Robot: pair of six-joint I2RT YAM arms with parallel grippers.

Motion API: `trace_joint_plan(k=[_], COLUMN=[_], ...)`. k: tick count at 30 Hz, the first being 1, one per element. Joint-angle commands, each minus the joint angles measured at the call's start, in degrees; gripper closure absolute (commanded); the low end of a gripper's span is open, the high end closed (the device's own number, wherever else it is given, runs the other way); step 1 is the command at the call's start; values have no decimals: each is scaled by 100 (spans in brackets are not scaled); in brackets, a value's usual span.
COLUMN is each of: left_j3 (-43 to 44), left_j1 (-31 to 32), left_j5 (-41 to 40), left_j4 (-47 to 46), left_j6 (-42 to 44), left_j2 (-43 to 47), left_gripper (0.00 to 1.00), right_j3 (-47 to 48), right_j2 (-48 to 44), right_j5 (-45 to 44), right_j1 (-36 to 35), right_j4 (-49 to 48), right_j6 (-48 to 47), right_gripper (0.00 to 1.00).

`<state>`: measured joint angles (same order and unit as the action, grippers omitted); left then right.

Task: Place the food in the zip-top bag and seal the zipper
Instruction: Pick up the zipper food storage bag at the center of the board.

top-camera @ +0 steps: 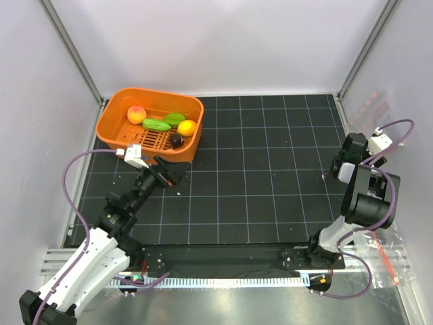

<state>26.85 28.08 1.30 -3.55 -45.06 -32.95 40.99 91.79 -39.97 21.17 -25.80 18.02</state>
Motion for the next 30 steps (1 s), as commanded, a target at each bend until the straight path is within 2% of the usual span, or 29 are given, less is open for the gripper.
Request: trace_joint_plan(k=[1,16,19,26,30], left_j3=[-4,-101,-110,-66,-83], left_j1=[22,22,22,14,14], left_j5=[230,397,397,292,265], left_j4=[-251,-269,-269,-111,-93], left_j6=[-161,-354,-346,-267,-275], left_j2=[78,227,236,236,324], left_gripper=[0,0,0,0,0], right_j3=[181,761,1120,1297,1438], right_j2=[365,1499,1666,1851,1948], right_j5=[50,692,937,1605,1510], right_j1=[159,643,757,1118,1126], right_j4=[-794,-1611,-1314,-1428,-1340], right_j6=[44,-229,-334,-448,-580], right_gripper=[14,16,17,32,42])
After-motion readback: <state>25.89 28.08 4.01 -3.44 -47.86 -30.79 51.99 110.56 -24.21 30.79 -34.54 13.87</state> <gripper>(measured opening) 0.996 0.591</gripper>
